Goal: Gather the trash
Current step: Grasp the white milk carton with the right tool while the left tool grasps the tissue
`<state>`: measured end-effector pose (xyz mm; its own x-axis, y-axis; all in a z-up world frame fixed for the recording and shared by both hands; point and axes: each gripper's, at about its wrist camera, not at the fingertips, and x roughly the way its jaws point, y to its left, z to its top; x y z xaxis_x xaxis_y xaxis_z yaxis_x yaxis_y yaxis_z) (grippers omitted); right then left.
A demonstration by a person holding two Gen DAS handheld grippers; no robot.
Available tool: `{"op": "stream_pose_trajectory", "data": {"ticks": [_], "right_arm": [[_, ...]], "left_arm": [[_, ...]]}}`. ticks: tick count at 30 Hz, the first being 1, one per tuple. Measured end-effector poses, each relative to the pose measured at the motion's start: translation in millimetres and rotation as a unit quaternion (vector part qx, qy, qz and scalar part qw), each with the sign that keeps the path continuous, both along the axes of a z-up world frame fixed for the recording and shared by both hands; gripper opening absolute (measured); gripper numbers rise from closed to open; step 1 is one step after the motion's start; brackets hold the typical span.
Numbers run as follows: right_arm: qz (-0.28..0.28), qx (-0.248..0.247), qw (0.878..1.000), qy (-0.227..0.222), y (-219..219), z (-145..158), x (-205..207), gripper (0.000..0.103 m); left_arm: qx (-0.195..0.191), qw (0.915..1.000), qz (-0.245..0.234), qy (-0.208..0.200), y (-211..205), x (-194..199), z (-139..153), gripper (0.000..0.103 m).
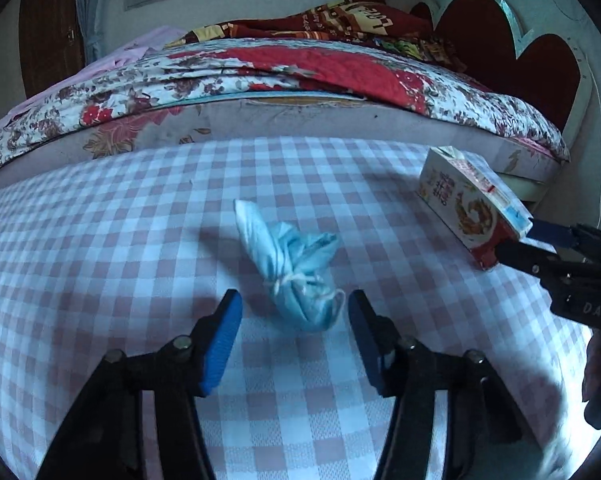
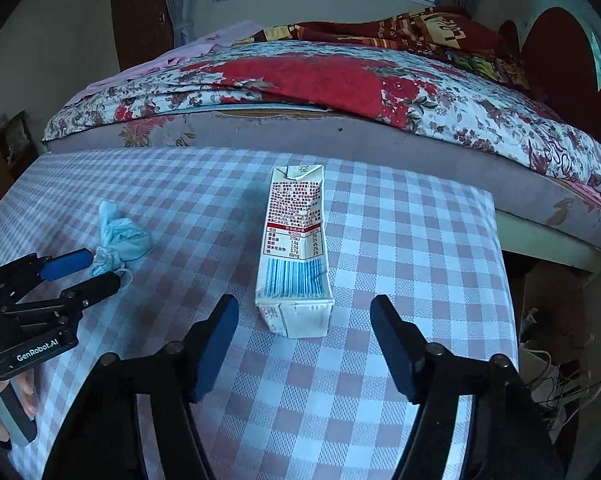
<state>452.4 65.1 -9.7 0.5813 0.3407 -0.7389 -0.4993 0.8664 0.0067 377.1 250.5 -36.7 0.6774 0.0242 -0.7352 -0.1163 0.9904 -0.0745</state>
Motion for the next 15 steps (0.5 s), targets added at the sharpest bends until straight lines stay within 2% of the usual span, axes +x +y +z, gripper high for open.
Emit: {"op": "stream_pose_trajectory", "data": {"ticks": [2, 7, 10, 11, 12, 13, 15], "right_arm": [[-0.003, 0.005, 1.0, 0.011, 1.7, -4.4, 7.5, 0.057], [-0.002, 0.008, 1.0, 0.014, 8.7, -7.5, 13.8, 0.054], [-0.003, 0.008, 1.0, 0.016, 13.6, -8.0, 14.2, 0.053], [-0.003, 0.008, 1.0, 0.016, 14.4, -8.0, 14.8, 0.048], [-0.004, 0.009, 1.0, 0.018, 15.0, -8.3, 15.0, 0.038], [-0.006, 0.009, 1.0, 0.019, 15.2, -8.6, 14.8, 0.038], [-0.004, 0.016, 1.0, 0.025, 14.5, -8.4, 14.7, 0.037]], "left_arm": [[-0.003, 0.9999, -0.003, 0.009, 0.9, 5.8, -2.6, 0.055], [-0.009, 0.9996, -0.007, 0.024, 1.5, 14.4, -6.8, 0.042], [-0.007, 0.9996, -0.003, 0.026, 2.3, 17.9, -7.6, 0.042], [-0.003, 0.9996, -0.004, 0.027, 1.6, 18.8, -7.8, 0.041], [0.003, 0.9996, -0.006, 0.027, 0.5, 20.3, -8.0, 0.035], [0.005, 0.9996, -0.009, 0.026, 0.2, 21.5, -7.7, 0.027], [0.007, 0.9996, -0.013, 0.024, -0.5, 20.7, -6.7, 0.023]]}}
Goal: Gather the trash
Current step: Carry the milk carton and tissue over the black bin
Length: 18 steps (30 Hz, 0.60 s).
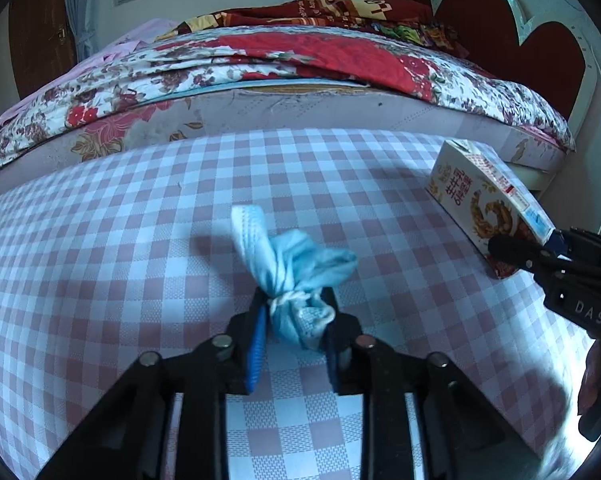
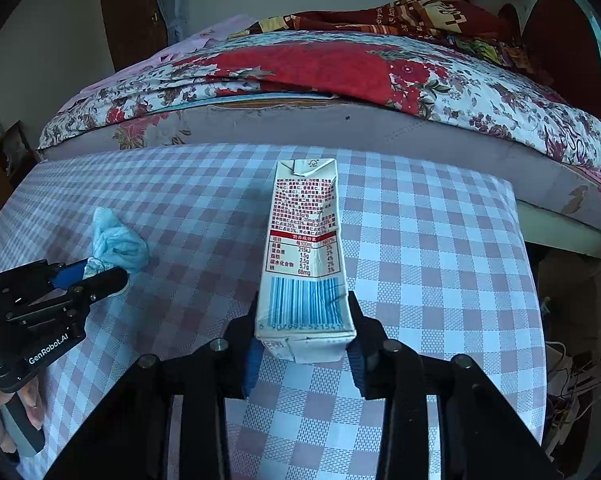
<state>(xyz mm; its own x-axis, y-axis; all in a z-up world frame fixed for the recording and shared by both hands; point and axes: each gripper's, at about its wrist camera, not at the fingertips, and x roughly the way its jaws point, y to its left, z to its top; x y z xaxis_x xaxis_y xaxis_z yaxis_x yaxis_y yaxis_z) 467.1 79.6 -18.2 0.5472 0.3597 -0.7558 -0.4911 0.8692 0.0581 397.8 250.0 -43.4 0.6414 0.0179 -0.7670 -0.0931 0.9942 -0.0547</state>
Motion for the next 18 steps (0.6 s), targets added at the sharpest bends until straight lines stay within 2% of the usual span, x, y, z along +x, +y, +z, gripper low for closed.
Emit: {"op": "stream_pose_trajectory", "data": {"ticks": [8, 18], "right_arm": [[0.006, 0.002, 1.0, -0.017, -7.3, 15.0, -23.2, 0.036], [0.012, 0.017, 0.999, -0.025, -20.0, 33.1, -86.7, 0.036]], "left_arm": [[0.02, 0.9996, -0.008, -0.017, -6.1, -26.0, 13.1, 0.02], [0.02, 0.9991, -0.008, -0.036, -11.3, -81.5, 37.5, 0.02]]}}
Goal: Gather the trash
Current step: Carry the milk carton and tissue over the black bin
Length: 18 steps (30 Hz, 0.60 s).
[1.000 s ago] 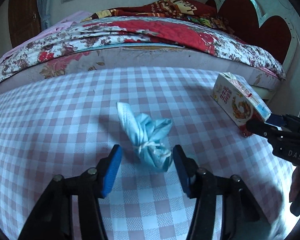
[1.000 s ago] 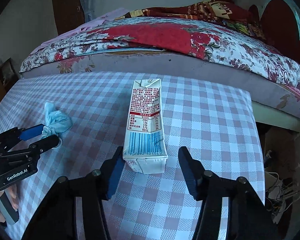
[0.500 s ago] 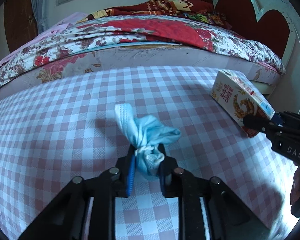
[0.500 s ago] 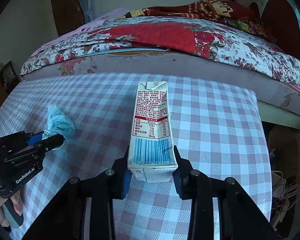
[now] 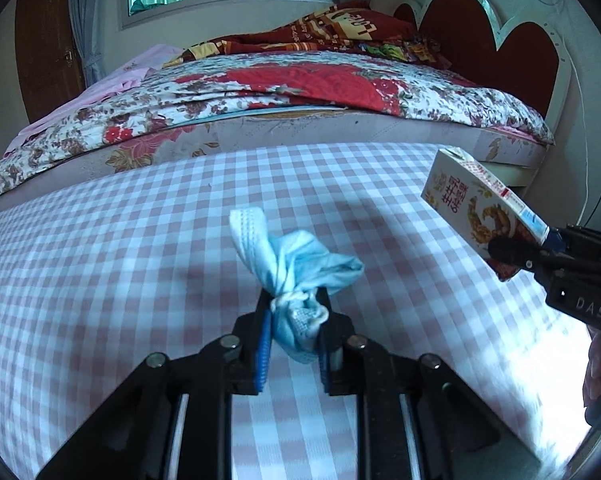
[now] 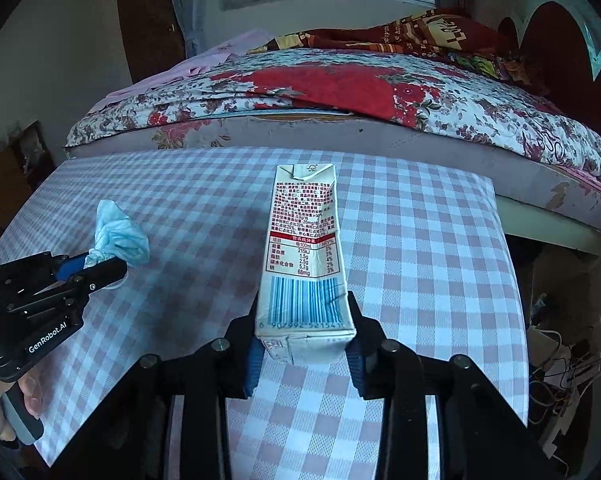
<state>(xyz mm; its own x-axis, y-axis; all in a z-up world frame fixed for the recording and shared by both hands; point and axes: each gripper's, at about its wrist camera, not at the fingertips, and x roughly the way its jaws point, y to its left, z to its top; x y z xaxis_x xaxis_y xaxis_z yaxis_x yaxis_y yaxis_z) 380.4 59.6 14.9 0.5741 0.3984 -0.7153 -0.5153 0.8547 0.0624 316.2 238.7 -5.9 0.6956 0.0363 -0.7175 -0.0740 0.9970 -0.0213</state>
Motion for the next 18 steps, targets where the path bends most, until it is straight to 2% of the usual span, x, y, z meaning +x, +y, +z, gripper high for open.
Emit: {"op": "stream_pose_trajectory", "data": {"ticks": [18], "right_arm": [[0.013, 0.016, 0.999, -0.028, -32.5, 25.3, -120.4, 0.036]], "left_arm": [[0.0, 0.9998, 0.0, -0.021, -19.6, -112.6, 20.6, 0.02]]}}
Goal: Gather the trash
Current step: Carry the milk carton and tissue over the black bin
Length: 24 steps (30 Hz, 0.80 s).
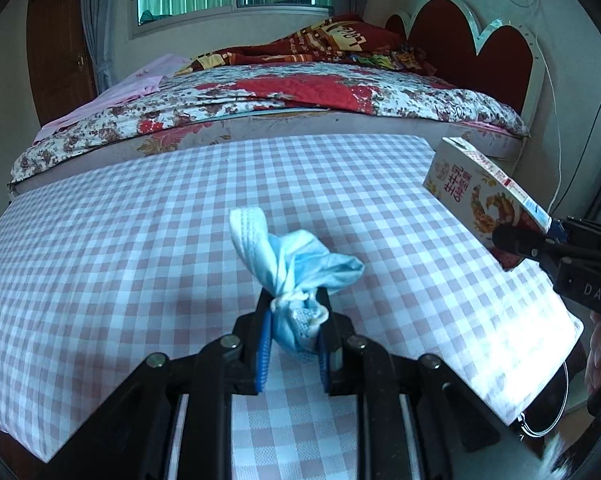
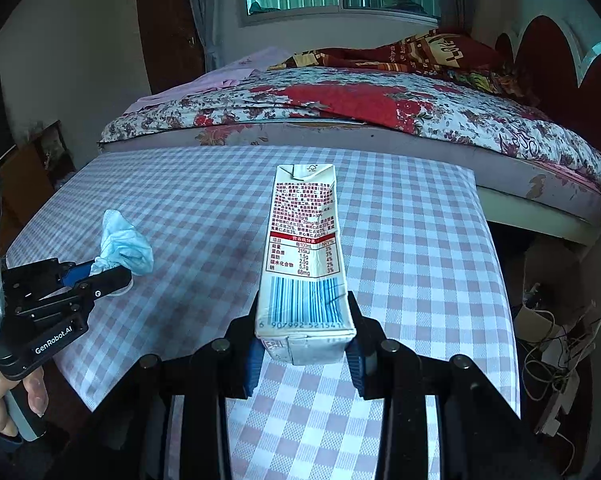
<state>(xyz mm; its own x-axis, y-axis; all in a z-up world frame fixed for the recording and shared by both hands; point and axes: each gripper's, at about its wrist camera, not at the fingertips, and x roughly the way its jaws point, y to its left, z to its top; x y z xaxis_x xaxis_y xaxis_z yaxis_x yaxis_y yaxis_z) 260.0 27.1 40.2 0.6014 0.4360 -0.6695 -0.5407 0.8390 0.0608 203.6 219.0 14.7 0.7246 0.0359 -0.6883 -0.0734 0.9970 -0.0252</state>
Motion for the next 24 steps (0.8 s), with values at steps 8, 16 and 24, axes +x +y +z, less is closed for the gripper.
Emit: {"op": "stream_pose_trajectory", "data": {"ticks": [8, 16, 24], "right_arm": [[-0.009, 0.008, 1.0, -0.016, -29.9, 9.0, -38.4, 0.036], [-0.025, 0.031, 0.999, -0.035, -73.5, 23.5, -73.5, 0.036], [-0.051, 0.029, 0.997, -0.058, -117.7, 28.0, -98.6, 0.036]], "left_arm": [[0.002, 0.9993, -0.019, -0.031, -31.0, -35.1, 16.8, 0.02], [0.001, 0.9973, -0.045, -0.058, -64.7, -62.2, 29.4, 0.02], [-0.014, 0.9949, -0.077, -0.063, -103.9, -71.0, 30.3, 0.02]]}}
